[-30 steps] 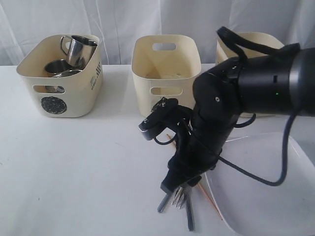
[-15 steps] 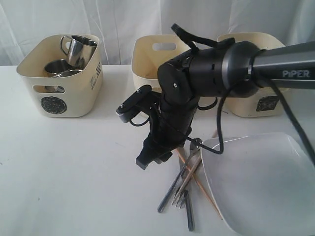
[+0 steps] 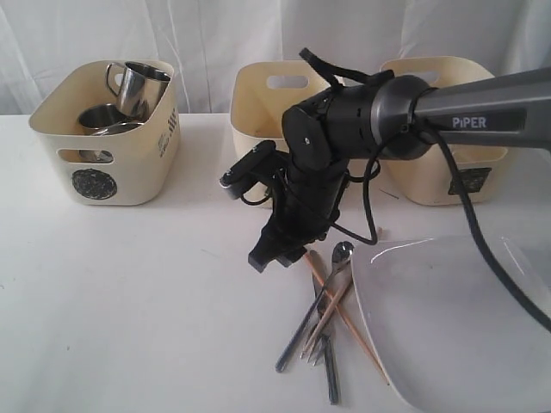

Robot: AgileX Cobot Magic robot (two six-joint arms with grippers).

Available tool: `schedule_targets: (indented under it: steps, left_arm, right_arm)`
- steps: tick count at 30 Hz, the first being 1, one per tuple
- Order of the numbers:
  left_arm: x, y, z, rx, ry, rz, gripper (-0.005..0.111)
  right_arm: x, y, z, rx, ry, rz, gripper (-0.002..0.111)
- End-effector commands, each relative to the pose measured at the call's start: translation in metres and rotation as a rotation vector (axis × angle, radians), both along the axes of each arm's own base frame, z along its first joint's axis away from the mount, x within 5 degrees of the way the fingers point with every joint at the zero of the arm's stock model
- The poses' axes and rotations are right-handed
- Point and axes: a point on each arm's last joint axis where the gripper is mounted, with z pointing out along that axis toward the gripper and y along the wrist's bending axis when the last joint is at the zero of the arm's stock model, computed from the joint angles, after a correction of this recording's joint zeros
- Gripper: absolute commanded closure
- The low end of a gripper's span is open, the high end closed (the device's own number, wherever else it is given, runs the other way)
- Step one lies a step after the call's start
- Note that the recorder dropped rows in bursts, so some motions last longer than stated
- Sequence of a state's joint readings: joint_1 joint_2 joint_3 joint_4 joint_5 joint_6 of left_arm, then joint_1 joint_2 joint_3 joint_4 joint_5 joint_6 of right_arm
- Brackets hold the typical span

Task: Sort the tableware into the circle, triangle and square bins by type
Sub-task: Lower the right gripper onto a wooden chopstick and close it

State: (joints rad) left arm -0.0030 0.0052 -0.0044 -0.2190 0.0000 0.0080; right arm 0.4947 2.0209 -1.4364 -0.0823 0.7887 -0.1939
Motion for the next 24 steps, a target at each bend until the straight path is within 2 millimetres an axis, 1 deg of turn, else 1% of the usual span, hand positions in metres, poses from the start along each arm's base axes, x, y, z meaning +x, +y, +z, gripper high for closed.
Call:
schedule_targets:
  steps: [1, 3, 8, 16, 24]
  left_arm:
    - [0.0, 0.0, -0.001, -0.013, 0.0, 0.003, 0.069]
    - [0.0, 0.0, -0.001, -0.013, 0.0, 0.003, 0.069]
    - [0.0, 0.0, -0.001, -0.013, 0.0, 0.003, 0.069]
    - [0.0, 0.0, -0.001, -0.013, 0.0, 0.003, 0.069]
    - [0.0, 0.0, -0.001, -0.013, 0.0, 0.003, 0.069]
  right_arm:
    - [0.009, -0.008, -0.004, 0.006, -0.019, -0.019, 0.06]
    - [0.012, -0.011, -0.008, 0.004, -0.014, -0.028, 0.06]
    - [0.019, -0.012, -0.017, -0.006, 0.003, -0.035, 0.06]
    - [0.029, -0.008, -0.023, -0.006, 0.005, -0.034, 0.06]
    - [0.03, -0.008, -0.042, -0.05, 0.088, -0.039, 0.06]
